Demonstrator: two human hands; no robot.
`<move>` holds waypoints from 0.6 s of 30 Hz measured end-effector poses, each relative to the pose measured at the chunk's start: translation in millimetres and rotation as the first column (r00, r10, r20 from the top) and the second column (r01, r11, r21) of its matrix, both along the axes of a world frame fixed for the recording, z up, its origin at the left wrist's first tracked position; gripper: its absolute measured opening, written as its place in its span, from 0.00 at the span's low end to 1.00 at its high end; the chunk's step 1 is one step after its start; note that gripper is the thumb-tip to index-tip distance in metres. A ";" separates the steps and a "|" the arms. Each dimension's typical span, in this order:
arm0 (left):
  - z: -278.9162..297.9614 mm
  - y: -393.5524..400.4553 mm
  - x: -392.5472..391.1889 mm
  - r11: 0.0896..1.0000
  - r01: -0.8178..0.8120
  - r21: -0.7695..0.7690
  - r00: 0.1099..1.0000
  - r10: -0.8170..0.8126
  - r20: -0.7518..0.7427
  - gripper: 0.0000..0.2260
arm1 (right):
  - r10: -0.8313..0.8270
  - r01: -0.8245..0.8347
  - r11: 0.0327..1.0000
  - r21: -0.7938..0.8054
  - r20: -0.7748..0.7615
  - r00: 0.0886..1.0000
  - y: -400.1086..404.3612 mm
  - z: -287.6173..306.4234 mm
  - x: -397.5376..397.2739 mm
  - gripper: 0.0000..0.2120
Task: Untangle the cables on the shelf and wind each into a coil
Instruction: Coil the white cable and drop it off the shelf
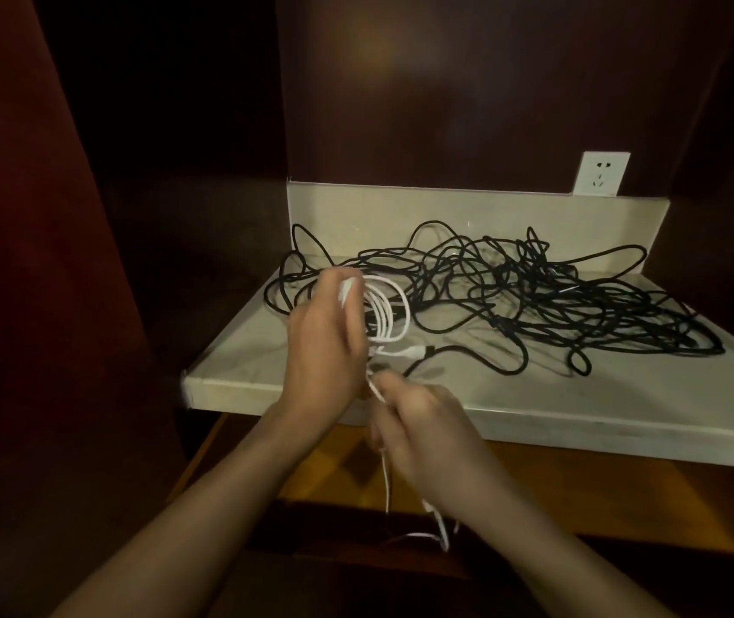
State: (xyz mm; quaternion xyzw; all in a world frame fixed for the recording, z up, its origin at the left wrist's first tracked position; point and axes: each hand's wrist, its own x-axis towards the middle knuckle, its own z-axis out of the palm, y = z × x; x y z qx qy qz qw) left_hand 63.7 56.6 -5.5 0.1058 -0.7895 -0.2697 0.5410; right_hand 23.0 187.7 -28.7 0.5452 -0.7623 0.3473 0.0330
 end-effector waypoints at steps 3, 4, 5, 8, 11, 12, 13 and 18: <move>11.3 -3.8 6.0 0.968 -0.061 -0.245 0.985 0.098 0.140 0.07 | -0.126 0.127 0.992 -0.025 -0.414 0.901 10.6 13.3 -10.7 0.03; 15.4 -5.2 7.8 0.948 -0.068 -0.311 0.975 0.130 0.181 0.07 | -0.165 0.179 0.984 -0.023 -0.522 0.837 13.4 17.4 -13.7 0.08; 20.4 -5.7 9.1 0.925 -0.061 -0.375 0.963 0.153 0.220 0.08 | -0.175 0.200 0.980 -0.021 -0.579 0.796 15.8 20.7 -17.0 0.12; 32.8 -8.8 14.4 0.878 0.034 -0.477 0.905 0.176 0.387 0.09 | -0.105 0.191 0.977 0.089 -0.582 0.806 21.5 32.3 -30.2 0.17; 38.7 -19.0 25.1 0.891 0.150 -0.429 0.825 0.126 0.551 0.10 | -0.101 0.187 0.971 0.149 -0.454 0.885 36.8 45.3 -53.0 0.13; 39.1 -21.8 28.0 0.909 0.192 -0.369 0.826 0.053 0.562 0.10 | -0.058 0.131 0.977 0.171 -0.375 0.925 43.0 46.9 -55.9 0.11; 39.6 -23.1 29.0 0.933 0.221 -0.283 0.843 -0.037 0.536 0.10 | -0.005 0.064 0.983 0.170 -0.329 0.944 47.0 46.4 -53.6 0.10; 34.9 -22.7 14.1 0.925 0.191 0.329 0.904 -0.297 0.309 0.13 | 0.028 0.056 0.983 0.176 -0.443 0.896 37.1 24.1 -27.5 0.05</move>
